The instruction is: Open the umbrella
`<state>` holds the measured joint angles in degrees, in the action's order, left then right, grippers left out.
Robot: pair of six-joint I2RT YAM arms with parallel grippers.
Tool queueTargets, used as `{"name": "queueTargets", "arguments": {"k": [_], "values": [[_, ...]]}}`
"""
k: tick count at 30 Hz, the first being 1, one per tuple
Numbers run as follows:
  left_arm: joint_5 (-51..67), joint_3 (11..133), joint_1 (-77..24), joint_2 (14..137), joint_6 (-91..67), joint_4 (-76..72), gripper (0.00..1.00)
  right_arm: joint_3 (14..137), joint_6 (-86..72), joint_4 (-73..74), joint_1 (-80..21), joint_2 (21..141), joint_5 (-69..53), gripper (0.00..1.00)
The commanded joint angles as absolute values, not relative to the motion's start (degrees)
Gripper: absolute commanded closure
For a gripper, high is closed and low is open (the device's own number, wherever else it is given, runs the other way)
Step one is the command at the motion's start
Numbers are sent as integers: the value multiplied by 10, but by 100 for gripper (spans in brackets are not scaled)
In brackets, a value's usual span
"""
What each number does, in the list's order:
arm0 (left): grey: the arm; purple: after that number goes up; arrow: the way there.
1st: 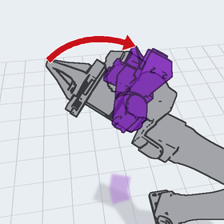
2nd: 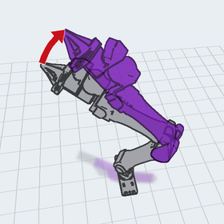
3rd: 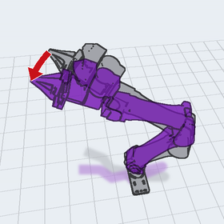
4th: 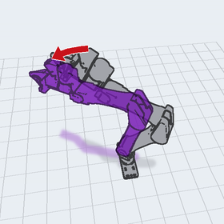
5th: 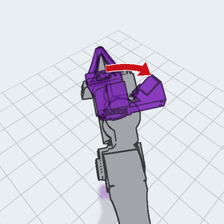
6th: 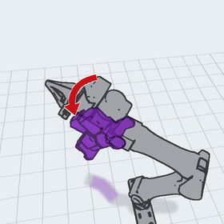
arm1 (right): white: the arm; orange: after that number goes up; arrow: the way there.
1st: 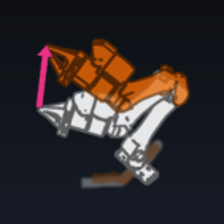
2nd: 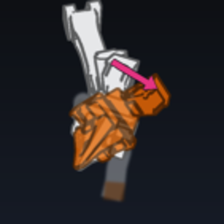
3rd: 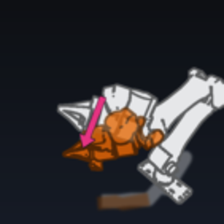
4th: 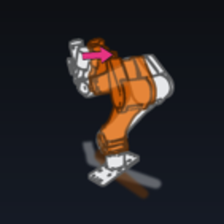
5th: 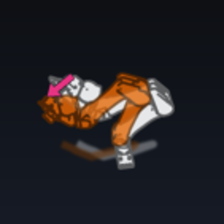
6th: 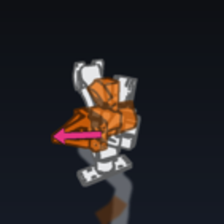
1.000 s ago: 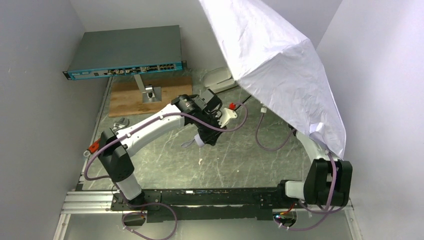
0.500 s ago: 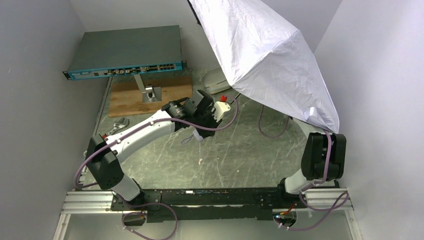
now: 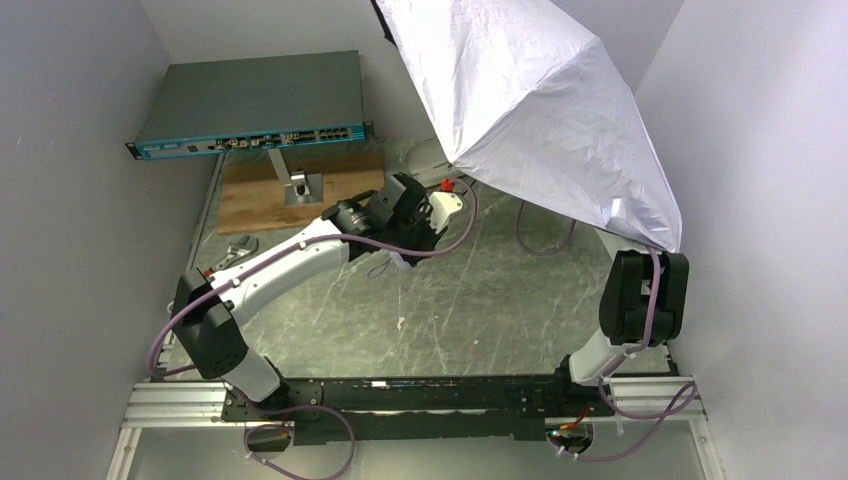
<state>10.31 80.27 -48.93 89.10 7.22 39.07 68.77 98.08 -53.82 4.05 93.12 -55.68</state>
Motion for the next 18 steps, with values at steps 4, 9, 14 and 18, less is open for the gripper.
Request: {"name": "queueTargets", "arguments": {"k": [4, 9, 14, 18], "values": [[164, 726, -531, 881, 226, 774, 100, 823, 968, -562, 159, 969, -113, 100], [161, 707, -531, 877, 233, 776, 100, 841, 964, -552, 186, 971, -106, 100], [153, 692, -531, 880, 235, 780, 100, 869, 967, -553, 223, 994, -92, 100], [144, 686, -533, 880, 241, 780, 100, 889, 966, -547, 246, 1006, -84, 100]]}}
